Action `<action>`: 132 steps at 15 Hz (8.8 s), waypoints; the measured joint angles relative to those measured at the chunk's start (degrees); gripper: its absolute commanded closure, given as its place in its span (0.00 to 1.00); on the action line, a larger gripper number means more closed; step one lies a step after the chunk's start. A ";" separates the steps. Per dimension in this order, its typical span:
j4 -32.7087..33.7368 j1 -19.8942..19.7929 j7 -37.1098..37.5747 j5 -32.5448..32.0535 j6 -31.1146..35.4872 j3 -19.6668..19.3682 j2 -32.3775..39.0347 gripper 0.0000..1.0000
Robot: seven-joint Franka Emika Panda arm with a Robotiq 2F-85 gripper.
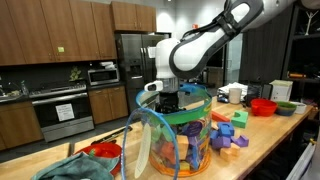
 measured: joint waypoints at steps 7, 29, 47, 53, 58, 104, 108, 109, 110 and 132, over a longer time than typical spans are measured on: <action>0.00 0.00 0.00 0.00 -0.05 0.00 0.00 0.00; 0.00 0.00 0.00 0.00 -0.06 0.00 0.00 0.00; 6.15 0.33 -1.15 -6.14 0.97 1.13 5.97 0.38; 7.53 0.33 -1.15 -6.65 -1.05 1.16 5.93 0.58; 8.42 0.33 -1.15 -6.67 -3.54 1.20 5.53 0.59; 8.21 0.88 0.99 -6.76 -4.01 2.19 6.39 0.32; 8.58 1.05 2.12 -8.48 -3.36 2.22 6.38 0.63; 8.76 1.06 2.36 -9.16 -3.33 2.22 6.38 0.70; 8.90 1.06 2.59 -9.74 -3.33 2.22 6.38 0.80; 9.10 0.99 4.18 -15.71 -8.96 1.69 5.81 0.14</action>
